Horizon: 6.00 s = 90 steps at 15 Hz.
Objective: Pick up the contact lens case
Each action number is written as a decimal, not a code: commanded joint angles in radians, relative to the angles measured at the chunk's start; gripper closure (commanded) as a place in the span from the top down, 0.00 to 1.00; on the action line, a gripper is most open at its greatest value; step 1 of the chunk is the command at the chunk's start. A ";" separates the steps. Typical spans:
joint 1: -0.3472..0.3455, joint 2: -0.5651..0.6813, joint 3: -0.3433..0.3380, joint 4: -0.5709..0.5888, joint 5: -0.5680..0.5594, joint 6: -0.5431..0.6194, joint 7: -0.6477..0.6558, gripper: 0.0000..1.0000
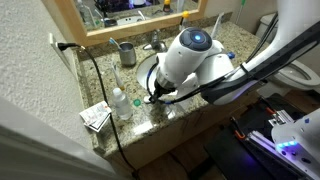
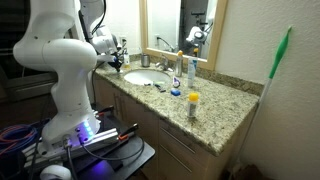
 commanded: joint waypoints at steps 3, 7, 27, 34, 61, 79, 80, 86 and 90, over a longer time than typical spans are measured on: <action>-0.011 0.004 0.005 -0.009 0.004 0.005 -0.021 0.26; -0.019 -0.026 0.019 -0.026 -0.001 0.001 -0.071 0.47; 0.035 0.006 -0.083 0.015 -0.058 0.002 0.092 1.00; 0.035 0.019 -0.090 0.020 -0.068 0.030 0.111 0.67; 0.030 0.020 -0.095 0.024 -0.055 0.096 0.112 0.70; 0.018 0.021 -0.070 0.017 -0.017 0.096 0.118 1.00; 0.021 0.020 -0.070 0.018 -0.012 0.093 0.125 1.00; 0.033 0.020 -0.084 0.024 -0.026 0.095 0.131 1.00; 0.033 0.020 -0.084 0.024 -0.026 0.095 0.131 1.00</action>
